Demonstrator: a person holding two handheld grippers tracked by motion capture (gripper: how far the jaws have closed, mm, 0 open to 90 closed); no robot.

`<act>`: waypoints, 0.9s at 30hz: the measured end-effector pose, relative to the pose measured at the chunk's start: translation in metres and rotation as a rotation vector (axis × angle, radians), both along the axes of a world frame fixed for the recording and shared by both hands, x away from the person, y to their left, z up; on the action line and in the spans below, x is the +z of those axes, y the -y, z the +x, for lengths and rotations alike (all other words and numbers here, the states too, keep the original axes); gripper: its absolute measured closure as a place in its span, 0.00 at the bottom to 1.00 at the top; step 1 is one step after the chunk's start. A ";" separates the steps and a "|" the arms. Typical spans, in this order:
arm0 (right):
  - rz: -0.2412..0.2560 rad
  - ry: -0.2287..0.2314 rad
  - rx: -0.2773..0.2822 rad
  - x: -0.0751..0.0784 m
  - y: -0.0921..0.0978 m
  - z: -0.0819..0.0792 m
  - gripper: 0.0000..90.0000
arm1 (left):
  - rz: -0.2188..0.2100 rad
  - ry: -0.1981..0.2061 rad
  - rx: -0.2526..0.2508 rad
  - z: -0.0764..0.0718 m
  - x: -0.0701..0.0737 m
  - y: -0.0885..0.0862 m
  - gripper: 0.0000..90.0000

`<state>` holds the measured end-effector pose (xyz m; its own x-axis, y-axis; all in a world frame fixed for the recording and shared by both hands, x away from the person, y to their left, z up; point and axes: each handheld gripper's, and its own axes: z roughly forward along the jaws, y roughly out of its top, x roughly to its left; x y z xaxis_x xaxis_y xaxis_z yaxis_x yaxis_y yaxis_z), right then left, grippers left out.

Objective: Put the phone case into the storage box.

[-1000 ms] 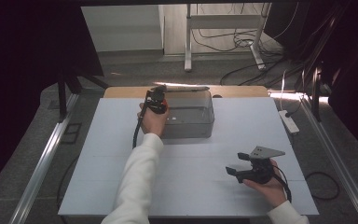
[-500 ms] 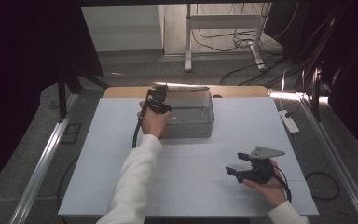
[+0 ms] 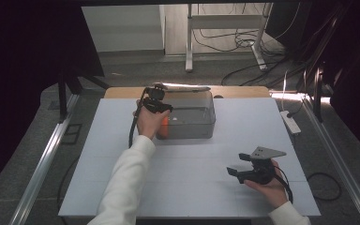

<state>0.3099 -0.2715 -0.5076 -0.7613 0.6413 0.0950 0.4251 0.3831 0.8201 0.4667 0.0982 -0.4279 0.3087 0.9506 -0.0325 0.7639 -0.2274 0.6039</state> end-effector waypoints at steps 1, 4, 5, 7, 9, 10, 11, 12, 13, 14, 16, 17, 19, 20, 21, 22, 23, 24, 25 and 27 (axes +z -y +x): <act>0.001 0.000 0.001 0.000 0.000 0.000 0.23 | -0.015 0.005 -0.016 -0.001 0.001 0.000 0.49; 0.001 0.001 0.000 0.000 0.000 0.000 0.23 | -0.042 0.021 -0.068 -0.006 0.005 0.000 0.45; 0.001 0.001 0.000 0.000 0.000 0.000 0.23 | -0.045 0.024 -0.083 -0.008 0.007 0.001 0.43; -0.001 0.001 0.001 0.000 0.000 0.000 0.23 | -0.053 0.037 -0.097 -0.010 0.009 0.000 0.41; -0.002 0.000 0.001 -0.001 0.000 0.001 0.23 | -0.065 0.051 -0.117 -0.014 0.012 -0.001 0.39; -0.002 0.000 0.001 -0.001 0.000 0.001 0.23 | -0.074 0.056 -0.135 -0.015 0.013 -0.002 0.38; -0.005 0.001 0.001 -0.001 0.000 0.001 0.23 | -0.081 0.061 -0.152 -0.017 0.014 -0.003 0.37; -0.005 0.001 0.001 -0.001 0.001 0.002 0.23 | -0.084 0.069 -0.160 -0.019 0.016 -0.005 0.37; -0.003 0.001 -0.001 -0.001 0.001 0.002 0.23 | -0.089 0.076 -0.166 -0.020 0.016 -0.006 0.36; -0.005 0.001 -0.003 -0.001 0.001 0.002 0.23 | -0.098 0.082 -0.174 -0.022 0.018 -0.007 0.36; -0.001 0.000 -0.005 -0.001 0.001 0.004 0.23 | -0.110 0.088 -0.194 -0.027 0.019 -0.012 0.36; 0.000 -0.001 -0.007 -0.002 0.002 0.004 0.23 | -0.111 0.088 -0.200 -0.028 0.020 -0.013 0.36; 0.000 -0.007 -0.010 -0.003 0.002 0.005 0.23 | -0.116 0.088 -0.213 -0.031 0.020 -0.016 0.36; -0.001 -0.008 -0.009 -0.003 0.002 0.005 0.23 | -0.120 0.091 -0.221 -0.033 0.020 -0.017 0.36; -0.003 -0.009 -0.009 -0.003 0.001 0.005 0.23 | -0.127 0.094 -0.225 -0.034 0.020 -0.019 0.36; -0.005 -0.008 -0.005 -0.004 0.001 0.005 0.23 | -0.129 0.094 -0.233 -0.034 0.019 -0.020 0.36; -0.007 -0.008 -0.004 -0.004 0.001 0.005 0.23 | -0.136 0.094 -0.236 -0.035 0.019 -0.020 0.36; -0.013 -0.007 -0.004 -0.003 0.001 0.005 0.23 | -0.139 0.097 -0.242 -0.036 0.018 -0.021 0.36; -0.009 -0.007 -0.004 -0.003 0.001 0.005 0.23 | -0.145 0.099 -0.244 -0.037 0.018 -0.022 0.36; -0.004 -0.008 -0.007 -0.003 0.002 0.005 0.23 | -0.155 0.104 -0.249 -0.039 0.017 -0.023 0.36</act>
<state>0.3150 -0.2731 -0.5107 -0.7563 0.6467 0.0989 0.4344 0.3834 0.8150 0.4280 0.1215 -0.4104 0.5404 0.8317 -0.1273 0.6287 -0.2987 0.7180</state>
